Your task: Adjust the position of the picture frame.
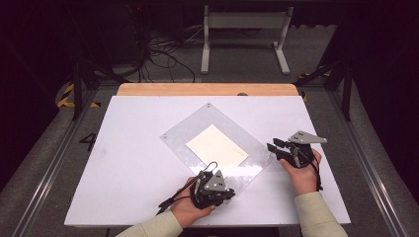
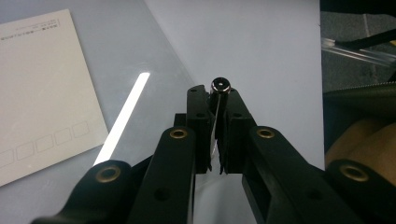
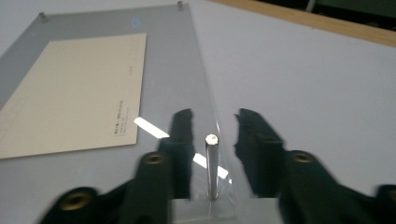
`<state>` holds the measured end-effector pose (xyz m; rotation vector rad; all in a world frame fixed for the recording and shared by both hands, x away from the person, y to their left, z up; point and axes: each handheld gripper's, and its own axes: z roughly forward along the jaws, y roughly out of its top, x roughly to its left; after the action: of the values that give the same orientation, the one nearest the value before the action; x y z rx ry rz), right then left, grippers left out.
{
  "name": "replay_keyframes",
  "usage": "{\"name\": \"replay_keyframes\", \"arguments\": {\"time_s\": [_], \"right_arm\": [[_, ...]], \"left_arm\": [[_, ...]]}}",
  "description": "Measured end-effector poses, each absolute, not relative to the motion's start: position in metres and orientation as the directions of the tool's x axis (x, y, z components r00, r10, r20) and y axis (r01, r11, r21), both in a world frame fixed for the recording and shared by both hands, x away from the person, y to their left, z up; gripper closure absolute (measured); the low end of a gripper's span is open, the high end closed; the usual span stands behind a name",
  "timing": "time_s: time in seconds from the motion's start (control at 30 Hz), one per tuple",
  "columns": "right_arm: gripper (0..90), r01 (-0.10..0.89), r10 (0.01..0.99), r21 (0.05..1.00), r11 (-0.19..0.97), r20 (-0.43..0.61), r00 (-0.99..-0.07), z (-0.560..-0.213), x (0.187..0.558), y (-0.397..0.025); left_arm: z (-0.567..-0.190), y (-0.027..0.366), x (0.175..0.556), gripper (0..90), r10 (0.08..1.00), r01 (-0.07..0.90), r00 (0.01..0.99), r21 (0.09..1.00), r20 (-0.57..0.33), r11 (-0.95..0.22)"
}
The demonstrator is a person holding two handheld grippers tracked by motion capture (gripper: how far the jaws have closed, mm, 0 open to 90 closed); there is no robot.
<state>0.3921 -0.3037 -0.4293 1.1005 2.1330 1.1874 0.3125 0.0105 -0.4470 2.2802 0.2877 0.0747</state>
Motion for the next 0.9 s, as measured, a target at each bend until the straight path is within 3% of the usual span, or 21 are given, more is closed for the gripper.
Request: {"name": "replay_keyframes", "arguments": {"time_s": [0.03, 0.17, 0.3, 0.53, 0.73, 0.9], "right_arm": [[83.7, 0.429, 0.806, 0.843, 0.324, -0.009, -0.592, -0.430, 0.395, -0.301], [84.7, 0.371, 0.776, 0.831, 0.415, -0.110, -0.621, -0.420, 0.386, -0.290], [84.7, 0.344, 0.762, 0.847, 0.406, -0.105, -0.640, -0.411, 0.374, -0.291], [84.3, 0.277, 0.681, 0.882, 0.381, -0.065, -0.729, -0.393, 0.330, -0.275], [83.9, 0.262, 0.593, 0.853, 0.452, -0.067, -0.802, -0.401, 0.304, -0.248], [84.5, 0.294, 0.560, 0.823, 0.486, -0.035, -0.828, -0.412, 0.303, -0.239]], "left_arm": [[-0.446, 0.012, 0.313, 85.1, 0.227, 0.178, 0.973, 0.744, -0.036, -0.645], [-0.440, 0.026, 0.314, 85.1, 0.234, 0.187, 0.971, 0.750, -0.044, -0.634], [-0.429, 0.041, 0.315, 84.5, 0.264, 0.206, 0.963, 0.760, -0.047, -0.617], [-0.409, 0.100, 0.321, 83.5, 0.374, 0.267, 0.926, 0.783, -0.047, -0.562], [-0.421, 0.130, 0.323, 84.9, 0.436, 0.320, 0.899, 0.753, -0.050, -0.575], [-0.433, 0.131, 0.323, 85.0, 0.445, 0.332, 0.895, 0.716, -0.033, -0.614]]}}
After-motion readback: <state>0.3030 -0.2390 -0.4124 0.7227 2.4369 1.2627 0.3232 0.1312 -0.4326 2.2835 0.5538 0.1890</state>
